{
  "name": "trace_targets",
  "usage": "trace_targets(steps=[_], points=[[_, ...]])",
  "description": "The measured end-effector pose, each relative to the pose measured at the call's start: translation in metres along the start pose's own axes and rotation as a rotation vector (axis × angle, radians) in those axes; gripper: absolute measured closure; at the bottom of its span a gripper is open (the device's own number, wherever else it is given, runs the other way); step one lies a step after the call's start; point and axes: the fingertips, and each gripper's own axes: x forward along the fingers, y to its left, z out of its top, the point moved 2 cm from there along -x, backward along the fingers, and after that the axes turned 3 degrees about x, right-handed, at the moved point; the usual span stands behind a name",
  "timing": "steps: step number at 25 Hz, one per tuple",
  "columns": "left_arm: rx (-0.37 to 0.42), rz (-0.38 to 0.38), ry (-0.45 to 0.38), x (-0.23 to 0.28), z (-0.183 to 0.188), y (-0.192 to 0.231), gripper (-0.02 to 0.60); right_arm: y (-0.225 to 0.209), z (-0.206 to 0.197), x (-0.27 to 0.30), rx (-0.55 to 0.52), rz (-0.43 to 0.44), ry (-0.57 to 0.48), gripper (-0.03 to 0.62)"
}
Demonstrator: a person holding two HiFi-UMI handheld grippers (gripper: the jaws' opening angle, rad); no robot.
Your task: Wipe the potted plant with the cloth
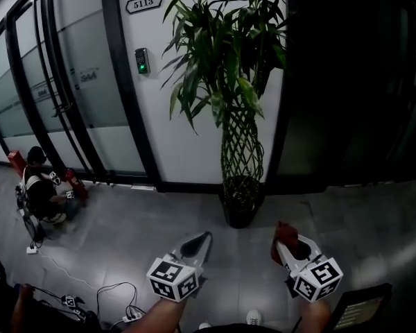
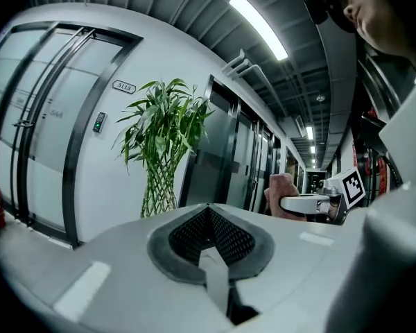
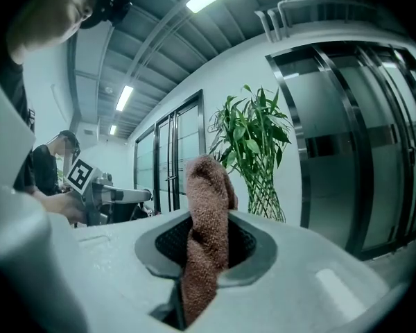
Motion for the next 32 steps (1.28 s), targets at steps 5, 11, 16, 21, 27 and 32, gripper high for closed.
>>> trace_targets(steps=[5,11,16,21,27,32], points=[[-0.003,0.004,-0.031,-0.009,0.009,0.011,0.565,0.014,0.004,0.005,-0.02,0.001,0.003,0.531],[0.003,0.0,-0.044,-0.011,0.014,0.012,0.565,0.019,0.008,0.008,-0.03,0.002,-0.002,0.532],[0.01,-0.002,-0.044,-0.01,0.015,0.011,0.565,0.018,0.006,0.007,-0.026,0.0,0.0,0.532],[0.012,-0.012,-0.041,-0.006,0.015,0.008,0.563,0.015,0.004,0.004,-0.024,-0.008,0.001,0.532],[0.013,-0.02,-0.039,-0.004,0.015,0.001,0.565,0.014,0.004,-0.001,-0.026,-0.011,0.004,0.533],[0.02,-0.025,-0.041,-0.001,0.013,-0.006,0.565,0.011,0.001,-0.005,-0.029,-0.008,0.008,0.533]])
